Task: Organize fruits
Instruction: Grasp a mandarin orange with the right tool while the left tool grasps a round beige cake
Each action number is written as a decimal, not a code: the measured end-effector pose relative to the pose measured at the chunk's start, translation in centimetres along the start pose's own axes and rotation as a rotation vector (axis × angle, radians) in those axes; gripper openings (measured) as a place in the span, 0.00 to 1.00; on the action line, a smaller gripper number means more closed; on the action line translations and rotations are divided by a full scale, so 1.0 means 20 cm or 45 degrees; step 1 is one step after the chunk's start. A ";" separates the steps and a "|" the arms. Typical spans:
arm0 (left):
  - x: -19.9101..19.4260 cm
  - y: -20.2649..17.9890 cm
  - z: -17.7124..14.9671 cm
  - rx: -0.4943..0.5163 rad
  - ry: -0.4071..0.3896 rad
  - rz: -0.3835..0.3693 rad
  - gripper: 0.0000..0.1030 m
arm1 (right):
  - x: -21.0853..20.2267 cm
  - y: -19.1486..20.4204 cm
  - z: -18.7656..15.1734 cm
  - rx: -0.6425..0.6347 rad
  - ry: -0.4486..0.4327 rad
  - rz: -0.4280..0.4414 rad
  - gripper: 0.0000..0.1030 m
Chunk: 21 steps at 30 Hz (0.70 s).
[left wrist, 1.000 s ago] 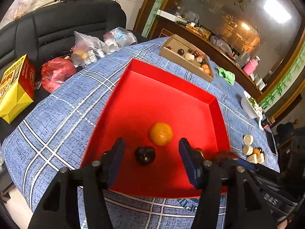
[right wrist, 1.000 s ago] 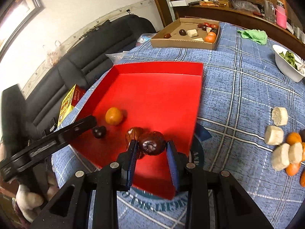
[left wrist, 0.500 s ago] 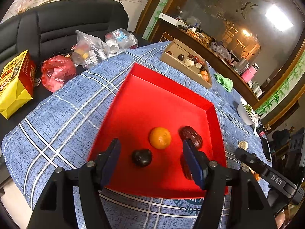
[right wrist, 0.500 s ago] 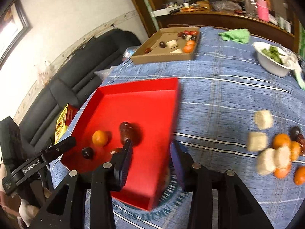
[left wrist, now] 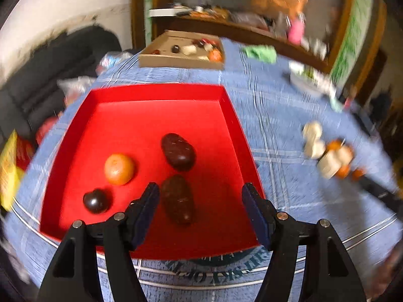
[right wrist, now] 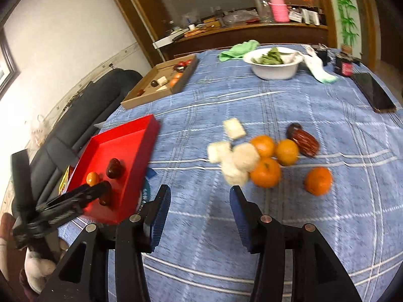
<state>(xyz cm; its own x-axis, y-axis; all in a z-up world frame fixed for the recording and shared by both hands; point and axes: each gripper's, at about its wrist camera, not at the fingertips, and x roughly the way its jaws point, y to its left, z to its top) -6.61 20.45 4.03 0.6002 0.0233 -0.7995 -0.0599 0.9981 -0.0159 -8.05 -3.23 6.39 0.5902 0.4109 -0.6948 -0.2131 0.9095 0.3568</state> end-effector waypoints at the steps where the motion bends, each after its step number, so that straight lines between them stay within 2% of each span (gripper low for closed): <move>1: 0.02 -0.04 0.00 0.055 0.022 0.040 0.65 | -0.02 -0.02 -0.01 0.008 -0.004 -0.003 0.52; 4: 0.05 -0.13 -0.05 0.190 0.082 0.090 0.65 | -0.04 -0.07 -0.03 0.034 -0.017 0.003 0.53; 6: 0.04 -0.13 -0.08 0.225 0.081 0.103 0.65 | -0.05 -0.10 -0.04 0.051 -0.026 0.010 0.55; 13: 0.00 -0.04 -0.14 0.194 0.168 -0.044 0.65 | -0.09 -0.15 -0.07 0.075 -0.050 0.030 0.56; 17: -0.06 -0.03 -0.15 0.136 0.120 -0.096 0.65 | -0.12 -0.22 -0.07 0.105 -0.070 -0.004 0.56; 21: -0.19 -0.03 -0.09 0.063 -0.011 -0.210 0.65 | -0.18 -0.35 -0.05 0.135 -0.094 -0.080 0.57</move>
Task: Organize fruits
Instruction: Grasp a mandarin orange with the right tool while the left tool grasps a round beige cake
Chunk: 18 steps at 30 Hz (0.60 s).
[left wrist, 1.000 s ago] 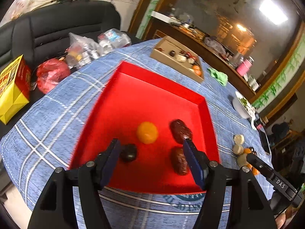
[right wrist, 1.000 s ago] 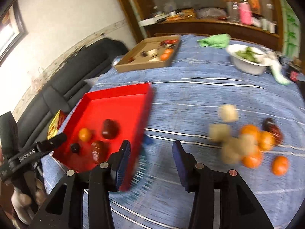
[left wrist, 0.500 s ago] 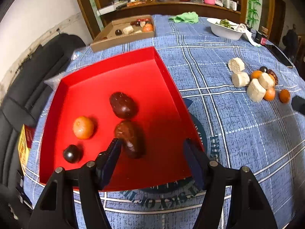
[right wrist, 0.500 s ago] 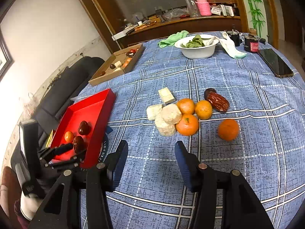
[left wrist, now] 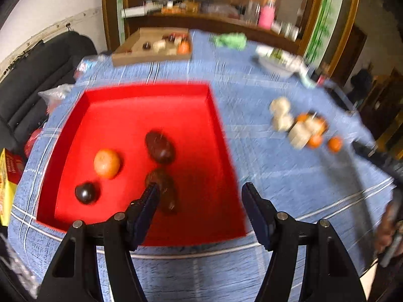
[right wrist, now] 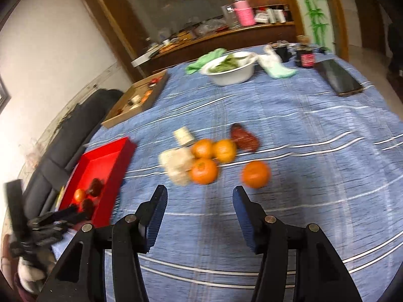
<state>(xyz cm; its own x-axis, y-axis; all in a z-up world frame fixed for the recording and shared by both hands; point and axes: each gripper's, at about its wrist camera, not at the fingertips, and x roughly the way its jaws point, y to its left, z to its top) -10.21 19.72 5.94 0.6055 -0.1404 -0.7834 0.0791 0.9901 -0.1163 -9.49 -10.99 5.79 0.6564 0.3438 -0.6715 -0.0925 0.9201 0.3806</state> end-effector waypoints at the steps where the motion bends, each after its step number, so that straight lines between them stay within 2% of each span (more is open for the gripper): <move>1: -0.02 -0.02 0.01 -0.005 -0.029 -0.027 0.66 | -0.01 -0.04 0.01 0.004 -0.004 -0.027 0.57; 4: -0.06 -0.06 0.06 -0.034 -0.085 -0.139 0.69 | -0.01 -0.12 0.05 0.008 -0.009 -0.087 0.56; 8: -0.04 -0.14 0.08 -0.056 -0.086 -0.255 0.69 | 0.05 -0.17 0.08 -0.031 0.025 -0.130 0.56; 11: 0.01 -0.20 0.11 -0.060 -0.066 -0.283 0.69 | 0.13 -0.17 0.08 -0.091 0.075 -0.163 0.56; 15: 0.07 -0.28 0.15 -0.028 -0.049 -0.274 0.69 | 0.22 -0.14 0.08 -0.164 0.114 -0.215 0.56; 18: 0.14 -0.36 0.17 0.007 -0.033 -0.259 0.69 | 0.27 -0.12 0.08 -0.190 0.140 -0.213 0.56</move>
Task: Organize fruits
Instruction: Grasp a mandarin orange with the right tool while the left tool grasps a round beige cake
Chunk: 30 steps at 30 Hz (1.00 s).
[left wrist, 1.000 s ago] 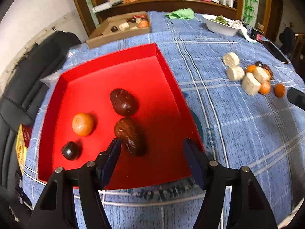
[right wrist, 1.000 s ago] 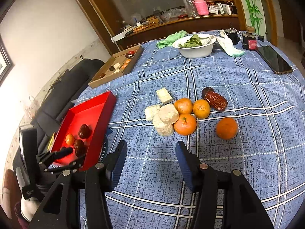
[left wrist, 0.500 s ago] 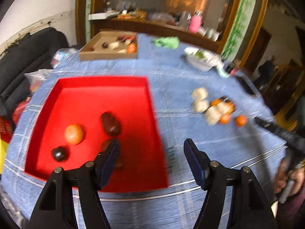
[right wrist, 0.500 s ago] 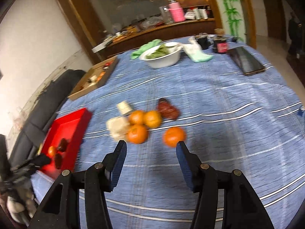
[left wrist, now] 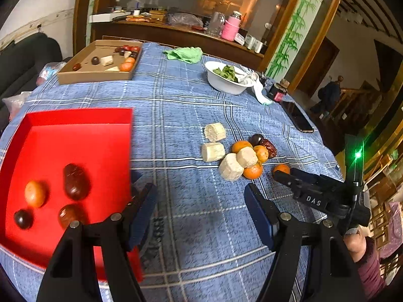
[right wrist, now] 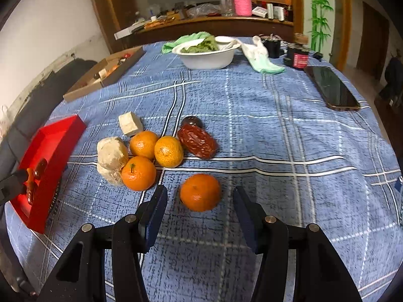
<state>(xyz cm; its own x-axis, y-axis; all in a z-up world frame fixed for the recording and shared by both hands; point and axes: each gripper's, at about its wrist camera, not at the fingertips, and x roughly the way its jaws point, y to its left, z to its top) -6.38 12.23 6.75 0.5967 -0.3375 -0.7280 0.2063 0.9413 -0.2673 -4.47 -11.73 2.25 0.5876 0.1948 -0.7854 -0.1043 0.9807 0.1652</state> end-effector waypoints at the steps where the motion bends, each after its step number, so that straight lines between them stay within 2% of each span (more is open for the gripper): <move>1: 0.02 -0.02 0.01 0.012 0.005 0.003 0.69 | 0.01 0.00 0.00 -0.004 0.006 0.004 0.56; 5: 0.14 -0.13 0.05 0.092 0.021 0.018 0.69 | 0.05 0.03 0.01 -0.033 0.013 0.003 0.54; 8: 0.20 -0.21 0.08 0.170 0.014 0.022 0.68 | 0.05 0.03 -0.01 -0.058 -0.006 -0.032 0.37; 9: 0.23 -0.24 0.09 0.203 0.010 0.022 0.68 | 0.05 0.03 -0.01 -0.062 -0.011 -0.042 0.35; 15: 0.39 -0.33 0.13 0.297 0.031 0.016 0.68 | 0.04 -0.02 0.00 -0.011 -0.023 0.012 0.34; 17: 0.43 -0.35 0.13 0.333 0.040 0.006 0.62 | 0.04 -0.02 0.00 -0.006 -0.024 0.018 0.34; 19: 0.46 -0.37 0.13 0.359 0.058 -0.007 0.51 | 0.04 -0.02 0.00 -0.005 -0.023 0.022 0.34; 20: 0.48 -0.38 0.13 0.367 0.069 -0.016 0.48 | 0.04 -0.02 0.00 -0.005 -0.023 0.023 0.34; 30: 0.51 -0.38 0.13 0.411 0.033 0.034 0.40 | 0.04 -0.02 0.00 -0.018 -0.024 0.018 0.34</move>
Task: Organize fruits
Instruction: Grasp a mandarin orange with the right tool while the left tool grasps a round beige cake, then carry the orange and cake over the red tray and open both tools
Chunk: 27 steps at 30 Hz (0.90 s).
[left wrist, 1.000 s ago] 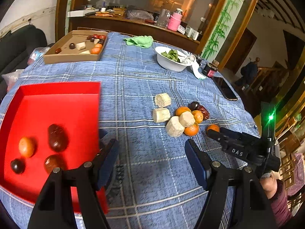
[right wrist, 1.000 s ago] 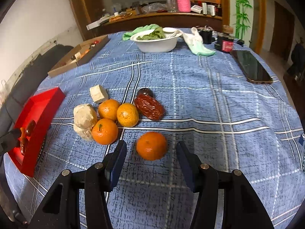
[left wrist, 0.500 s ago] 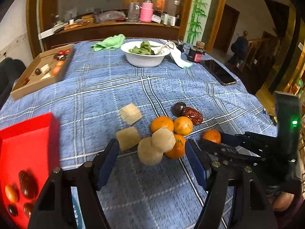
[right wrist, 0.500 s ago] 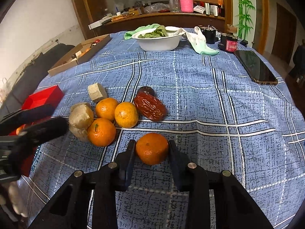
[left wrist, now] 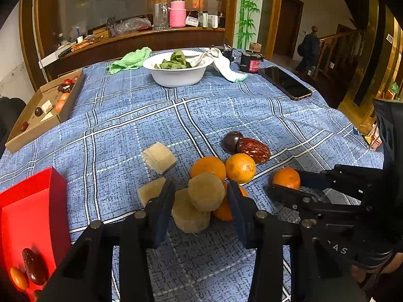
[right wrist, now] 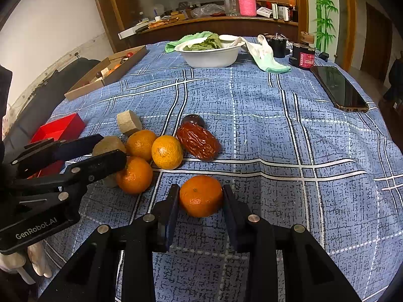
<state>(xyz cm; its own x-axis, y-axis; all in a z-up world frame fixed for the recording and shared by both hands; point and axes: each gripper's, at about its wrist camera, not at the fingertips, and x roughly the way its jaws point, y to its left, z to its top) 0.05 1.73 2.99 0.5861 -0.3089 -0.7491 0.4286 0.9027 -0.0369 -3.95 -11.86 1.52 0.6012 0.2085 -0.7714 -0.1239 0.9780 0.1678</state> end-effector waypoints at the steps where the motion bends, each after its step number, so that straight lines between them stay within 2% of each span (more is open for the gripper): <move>1: 0.00 0.01 0.00 -0.010 -0.003 -0.006 0.40 | 0.00 0.00 0.00 -0.002 -0.001 -0.003 0.34; 7: 0.02 0.01 0.01 -0.016 -0.009 -0.065 0.43 | 0.00 0.00 0.00 -0.015 -0.003 -0.014 0.34; 8: 0.02 0.01 0.01 -0.011 -0.013 -0.061 0.41 | 0.00 0.01 0.00 -0.017 -0.003 -0.015 0.34; 10: 0.01 0.00 0.00 -0.001 -0.027 -0.037 0.28 | 0.00 0.01 0.00 -0.015 -0.003 -0.014 0.34; 12: -0.01 0.01 -0.01 -0.019 -0.036 -0.030 0.28 | 0.00 0.00 0.00 -0.012 -0.005 -0.011 0.34; 16: -0.10 0.09 -0.03 -0.124 -0.069 -0.027 0.28 | -0.01 -0.01 0.00 0.010 -0.016 -0.006 0.34; 21: -0.35 0.28 -0.11 -0.299 -0.146 -0.008 0.28 | -0.04 0.00 0.00 0.005 -0.044 -0.015 0.34; 23: -0.45 0.38 -0.17 -0.362 -0.172 0.016 0.28 | -0.07 0.01 0.00 0.017 -0.062 -0.004 0.34; 27: -0.67 0.66 -0.31 -0.503 -0.229 0.125 0.28 | -0.18 0.08 0.02 0.023 -0.087 0.069 0.34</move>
<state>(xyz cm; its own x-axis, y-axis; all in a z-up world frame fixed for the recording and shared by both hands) -6.35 19.58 8.48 0.7360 -0.2314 -0.6362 0.0895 0.9648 -0.2473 -6.03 -10.98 4.76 0.6463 0.2594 -0.7177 -0.1437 0.9650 0.2193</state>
